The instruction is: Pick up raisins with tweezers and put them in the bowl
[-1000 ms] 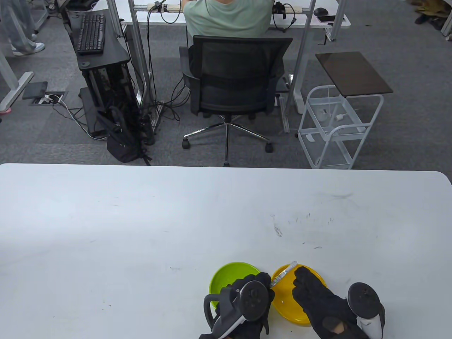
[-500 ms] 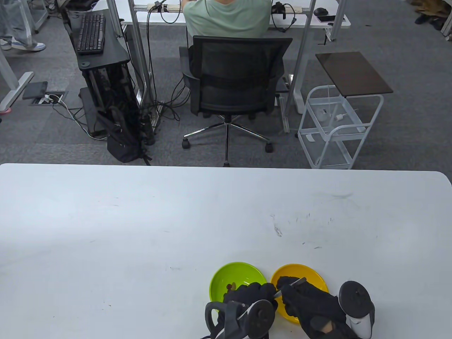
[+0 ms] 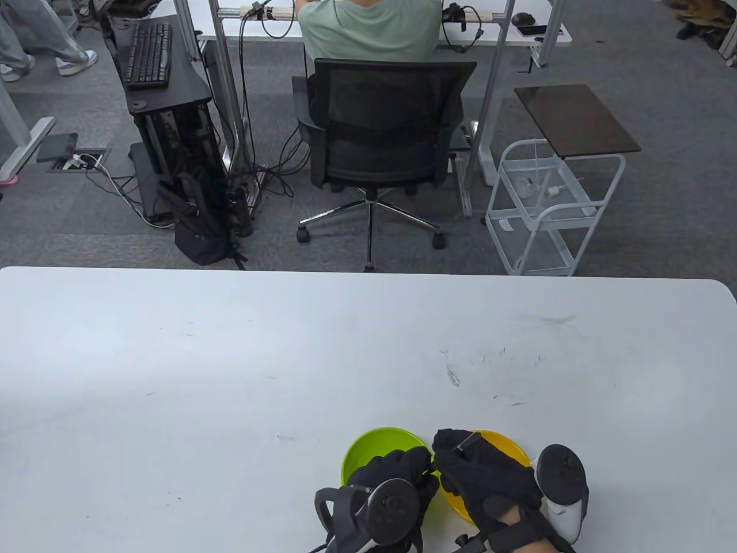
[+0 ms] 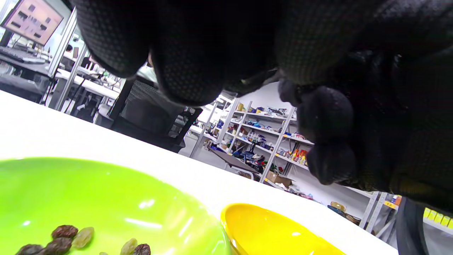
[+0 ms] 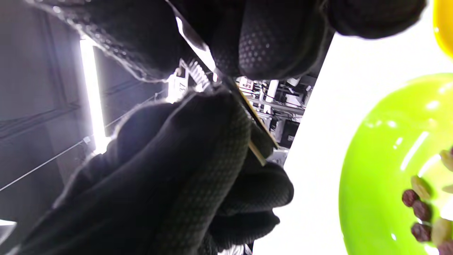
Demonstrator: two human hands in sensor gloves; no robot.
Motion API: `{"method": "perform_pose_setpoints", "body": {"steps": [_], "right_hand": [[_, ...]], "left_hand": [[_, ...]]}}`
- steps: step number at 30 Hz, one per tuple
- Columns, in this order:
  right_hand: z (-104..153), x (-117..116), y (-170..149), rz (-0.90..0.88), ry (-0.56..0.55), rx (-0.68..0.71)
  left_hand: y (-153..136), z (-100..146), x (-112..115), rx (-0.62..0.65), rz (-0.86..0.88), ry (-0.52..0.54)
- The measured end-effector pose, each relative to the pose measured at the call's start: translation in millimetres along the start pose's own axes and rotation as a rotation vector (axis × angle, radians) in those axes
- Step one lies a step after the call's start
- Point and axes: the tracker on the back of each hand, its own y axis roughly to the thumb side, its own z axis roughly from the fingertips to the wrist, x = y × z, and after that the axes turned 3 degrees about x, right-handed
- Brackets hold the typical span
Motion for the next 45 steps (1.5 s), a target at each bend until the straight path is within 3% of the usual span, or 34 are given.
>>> {"method": "perform_pose_setpoints", "body": {"steps": [5, 13, 16, 19, 22, 25, 32, 38, 45], "right_hand": [[5, 16, -4, 0.061, -0.042, 0.042], [7, 39, -13, 0.116, -0.034, 0.029], [5, 41, -16, 0.138, -0.028, 0.020], [3, 38, -17, 0.172, -0.007, 0.023], [2, 34, -16, 0.205, 0.023, 0.030], [2, 30, -15, 0.227, 0.052, 0.040], [3, 16, -9, 0.307, 0.117, 0.089], [6, 3, -4, 0.328, 0.152, 0.142], [10, -11, 12, 0.420, 0.178, 0.230]], "left_hand": [[-27, -6, -10, -0.063, 0.008, -0.003], [-93, -19, 4, -0.371, -0.027, -0.088], [-105, -21, 15, -0.416, -0.129, -0.140], [-112, -23, 30, -0.476, -0.136, -0.298], [-118, -24, 46, -0.505, -0.053, -0.406], [-123, -24, 54, -0.533, 0.023, -0.439], [-141, -19, 67, -0.693, 0.439, -0.521], [-147, -12, 61, -0.662, 0.678, -0.574], [-128, -12, 56, -0.533, 0.910, -0.606]]}}
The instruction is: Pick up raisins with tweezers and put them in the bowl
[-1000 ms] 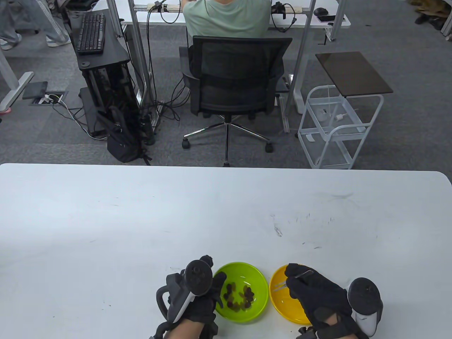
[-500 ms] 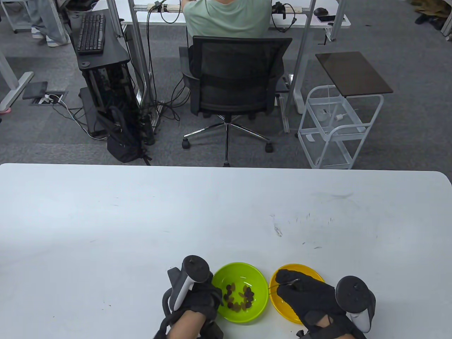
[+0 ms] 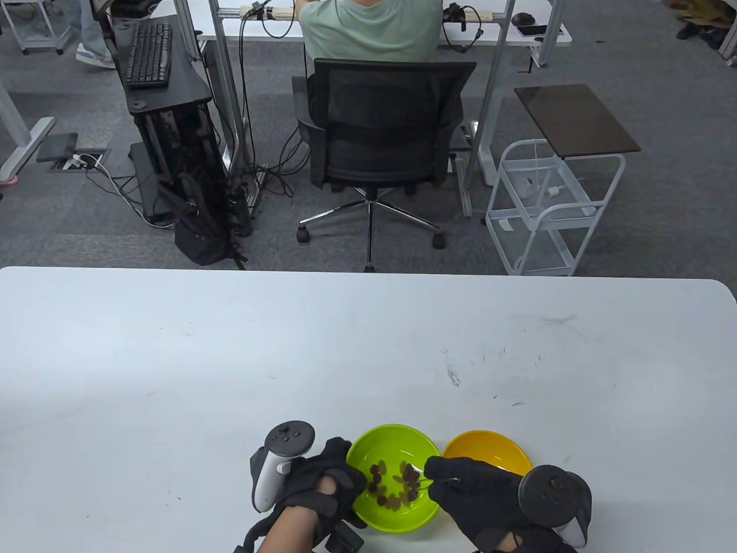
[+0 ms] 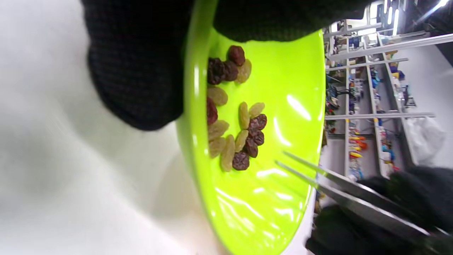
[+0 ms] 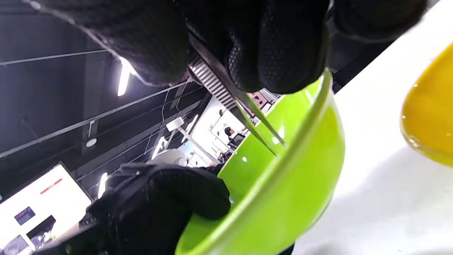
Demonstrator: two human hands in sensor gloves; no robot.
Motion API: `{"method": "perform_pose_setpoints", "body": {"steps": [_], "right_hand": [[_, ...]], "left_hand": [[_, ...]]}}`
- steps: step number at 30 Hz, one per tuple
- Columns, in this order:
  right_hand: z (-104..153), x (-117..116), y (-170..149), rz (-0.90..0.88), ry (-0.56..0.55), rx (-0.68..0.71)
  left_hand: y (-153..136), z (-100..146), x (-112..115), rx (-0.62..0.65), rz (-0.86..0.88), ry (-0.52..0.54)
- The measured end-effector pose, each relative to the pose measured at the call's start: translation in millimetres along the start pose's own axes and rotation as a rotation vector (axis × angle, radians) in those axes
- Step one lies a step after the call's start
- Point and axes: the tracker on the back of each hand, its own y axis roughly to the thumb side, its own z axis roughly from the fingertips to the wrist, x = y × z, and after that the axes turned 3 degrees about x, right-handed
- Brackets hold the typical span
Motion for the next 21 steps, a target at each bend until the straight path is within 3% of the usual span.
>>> {"method": "perform_pose_setpoints", "body": {"steps": [8, 21], "right_hand": [[2, -3, 14, 0.147, 0.017, 0.026], [1, -4, 11, 0.142, 0.036, 0.008]], "left_hand": [[10, 3, 16, 0.058, -0.022, -0.044], [12, 4, 21, 0.055, -0.038, -0.048]]}}
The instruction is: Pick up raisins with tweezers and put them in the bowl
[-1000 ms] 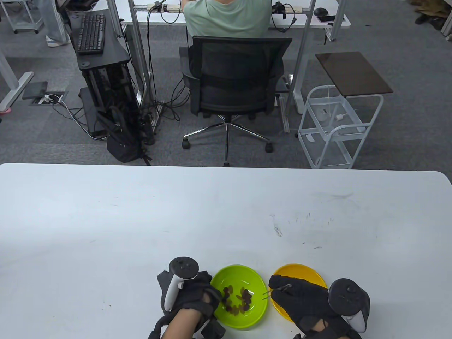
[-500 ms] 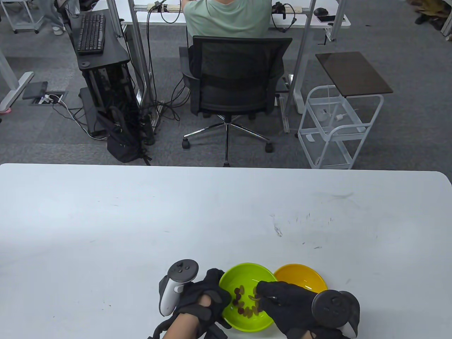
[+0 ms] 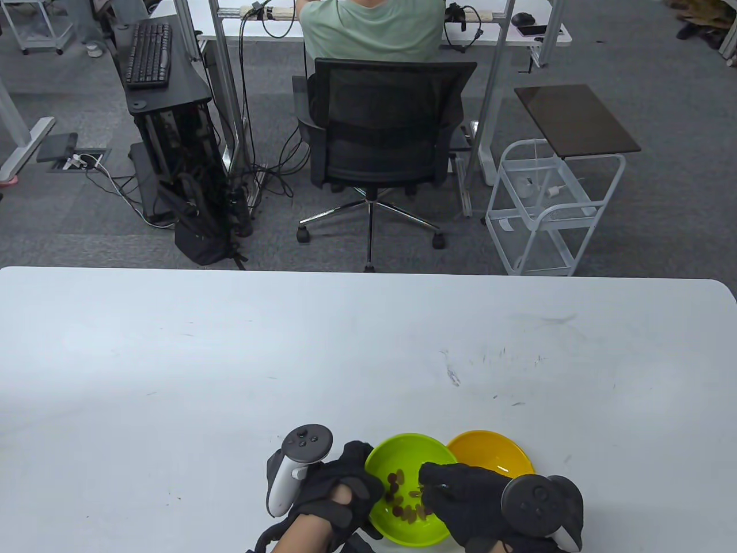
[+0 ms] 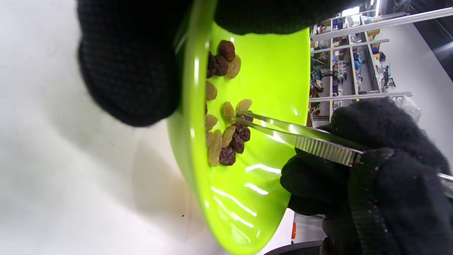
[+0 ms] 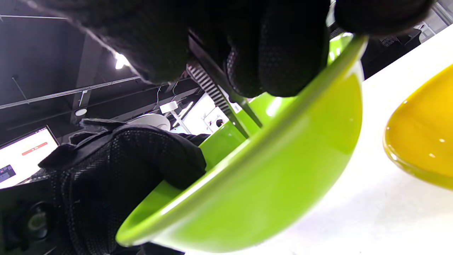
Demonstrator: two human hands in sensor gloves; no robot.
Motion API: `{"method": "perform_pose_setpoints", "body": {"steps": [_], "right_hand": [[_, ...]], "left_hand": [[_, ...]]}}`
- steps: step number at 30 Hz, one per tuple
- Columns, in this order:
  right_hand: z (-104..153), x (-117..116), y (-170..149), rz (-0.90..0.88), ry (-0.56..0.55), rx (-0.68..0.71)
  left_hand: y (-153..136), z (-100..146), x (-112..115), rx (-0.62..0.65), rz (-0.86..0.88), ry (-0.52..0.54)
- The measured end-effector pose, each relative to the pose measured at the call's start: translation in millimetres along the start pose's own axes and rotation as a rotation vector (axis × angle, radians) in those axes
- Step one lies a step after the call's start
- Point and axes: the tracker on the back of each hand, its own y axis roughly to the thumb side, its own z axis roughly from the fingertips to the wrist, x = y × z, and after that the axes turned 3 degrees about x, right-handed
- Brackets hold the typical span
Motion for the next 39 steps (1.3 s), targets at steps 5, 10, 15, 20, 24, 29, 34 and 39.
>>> {"method": "perform_pose_setpoints", "body": {"steps": [5, 10, 15, 20, 24, 29, 34, 39], "right_hand": [[-1, -4, -3, -0.001, 0.022, -0.008], [-2, -6, -4, 0.001, 0.028, -0.008], [-2, -1, -3, -0.037, -0.004, 0.005], [1, 20, -3, -0.088, -0.089, 0.007], [7, 47, -16, -0.102, -0.199, -0.046], [12, 62, -47, -0.058, -0.227, -0.166], [12, 53, -78, 0.095, -0.141, -0.298], [8, 44, -91, 0.192, -0.091, -0.346]], "left_hand": [[0, 0, -1, -0.003, -0.018, 0.013], [-1, -1, -1, -0.001, -0.019, 0.021], [-1, -1, -1, 0.006, -0.010, 0.018], [-1, 0, -4, 0.022, -0.019, 0.049], [-2, 2, -9, 0.056, -0.051, 0.103], [-4, 2, -12, 0.055, -0.040, 0.129], [-3, 2, -12, 0.061, -0.048, 0.131], [-3, 1, -12, 0.066, -0.042, 0.125]]}}
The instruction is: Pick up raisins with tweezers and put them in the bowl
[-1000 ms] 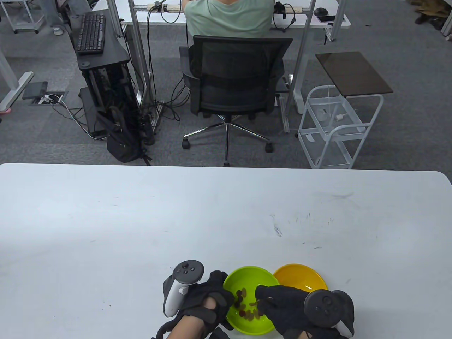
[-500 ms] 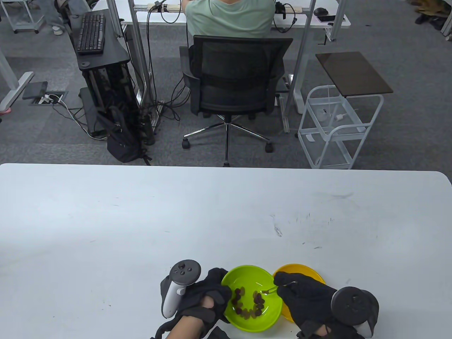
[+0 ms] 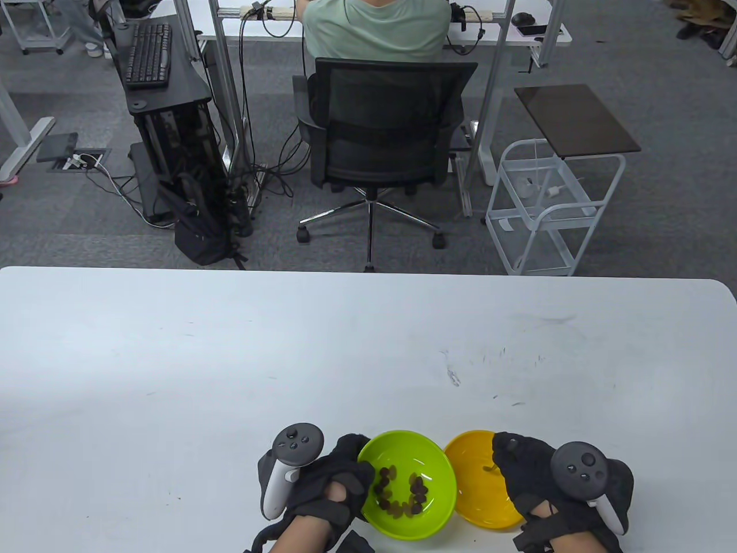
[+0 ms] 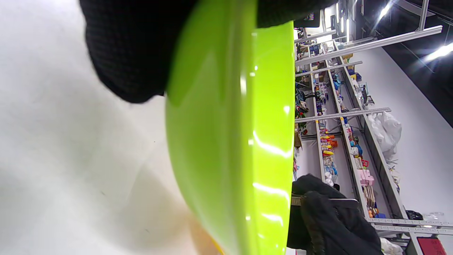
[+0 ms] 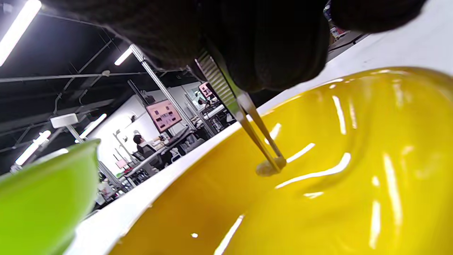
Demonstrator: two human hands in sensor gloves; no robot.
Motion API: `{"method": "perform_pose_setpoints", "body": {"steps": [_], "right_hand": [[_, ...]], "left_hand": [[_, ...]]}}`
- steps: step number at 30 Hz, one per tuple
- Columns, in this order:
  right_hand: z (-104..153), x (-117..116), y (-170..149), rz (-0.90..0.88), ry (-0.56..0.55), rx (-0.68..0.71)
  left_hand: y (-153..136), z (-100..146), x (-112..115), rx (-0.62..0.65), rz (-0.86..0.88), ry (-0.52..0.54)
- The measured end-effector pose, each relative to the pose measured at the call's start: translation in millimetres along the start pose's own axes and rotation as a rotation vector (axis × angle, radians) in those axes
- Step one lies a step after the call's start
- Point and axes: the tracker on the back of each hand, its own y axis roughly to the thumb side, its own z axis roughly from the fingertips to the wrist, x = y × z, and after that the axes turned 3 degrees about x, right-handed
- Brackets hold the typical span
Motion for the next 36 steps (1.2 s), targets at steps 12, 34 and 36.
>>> {"method": "perform_pose_setpoints", "body": {"steps": [12, 34, 36], "right_hand": [[-1, -5, -8, 0.009, 0.026, -0.037], [33, -17, 105, -0.233, 0.057, 0.370], [34, -24, 108, -0.203, 0.069, 0.366]], "left_hand": [[-1, 1, 0, 0.001, -0.002, 0.004], [1, 2, 0, 0.009, -0.018, 0.025], [1, 2, 0, 0.011, -0.019, 0.024]]}}
